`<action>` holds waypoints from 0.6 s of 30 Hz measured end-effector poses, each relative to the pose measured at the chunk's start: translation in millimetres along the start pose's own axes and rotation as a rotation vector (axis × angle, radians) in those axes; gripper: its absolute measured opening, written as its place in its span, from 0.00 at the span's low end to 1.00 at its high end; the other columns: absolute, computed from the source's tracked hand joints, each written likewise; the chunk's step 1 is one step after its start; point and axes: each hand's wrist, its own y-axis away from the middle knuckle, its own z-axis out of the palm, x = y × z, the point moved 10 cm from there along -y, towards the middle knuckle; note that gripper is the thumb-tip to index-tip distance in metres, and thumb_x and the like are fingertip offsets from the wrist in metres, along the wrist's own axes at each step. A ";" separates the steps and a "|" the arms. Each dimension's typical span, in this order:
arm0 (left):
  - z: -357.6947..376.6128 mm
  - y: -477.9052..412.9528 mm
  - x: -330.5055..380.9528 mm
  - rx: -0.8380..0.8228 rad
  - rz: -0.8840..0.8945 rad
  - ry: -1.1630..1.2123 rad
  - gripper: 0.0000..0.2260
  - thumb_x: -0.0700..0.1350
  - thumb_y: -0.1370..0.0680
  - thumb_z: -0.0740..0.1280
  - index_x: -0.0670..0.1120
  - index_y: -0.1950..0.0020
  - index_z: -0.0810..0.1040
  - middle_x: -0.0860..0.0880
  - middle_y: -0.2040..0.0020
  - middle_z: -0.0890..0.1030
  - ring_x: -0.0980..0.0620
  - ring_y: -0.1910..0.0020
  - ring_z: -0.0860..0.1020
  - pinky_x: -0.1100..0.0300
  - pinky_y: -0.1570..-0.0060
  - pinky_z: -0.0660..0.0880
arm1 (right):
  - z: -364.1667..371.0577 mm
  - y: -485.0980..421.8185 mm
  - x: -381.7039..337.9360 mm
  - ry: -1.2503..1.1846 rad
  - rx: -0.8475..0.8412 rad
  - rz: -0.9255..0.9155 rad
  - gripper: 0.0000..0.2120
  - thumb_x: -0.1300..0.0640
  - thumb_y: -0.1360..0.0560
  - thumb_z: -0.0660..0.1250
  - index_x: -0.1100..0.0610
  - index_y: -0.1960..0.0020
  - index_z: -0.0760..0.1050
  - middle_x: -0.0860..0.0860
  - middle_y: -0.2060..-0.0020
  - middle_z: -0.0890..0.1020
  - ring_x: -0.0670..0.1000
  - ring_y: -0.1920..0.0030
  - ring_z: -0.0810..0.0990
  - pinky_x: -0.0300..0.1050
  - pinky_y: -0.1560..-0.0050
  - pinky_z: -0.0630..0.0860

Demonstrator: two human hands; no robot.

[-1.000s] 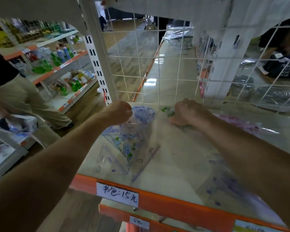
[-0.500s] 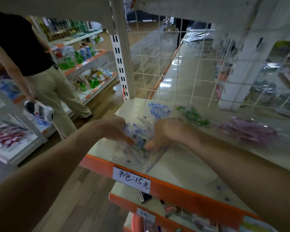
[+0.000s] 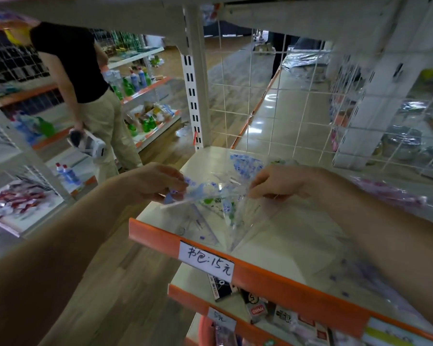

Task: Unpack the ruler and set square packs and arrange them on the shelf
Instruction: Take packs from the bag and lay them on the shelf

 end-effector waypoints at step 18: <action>4.4 -5.1 55.0 -0.012 0.116 0.396 0.06 0.35 0.20 0.60 0.39 0.46 0.75 0.43 0.57 0.79 0.48 0.60 0.80 0.54 0.62 0.82 | -80.0 22.2 -2.5 -0.552 0.452 -0.100 0.05 0.62 0.24 0.67 0.60 0.48 0.78 0.52 0.62 0.83 0.44 0.67 0.81 0.39 0.61 0.78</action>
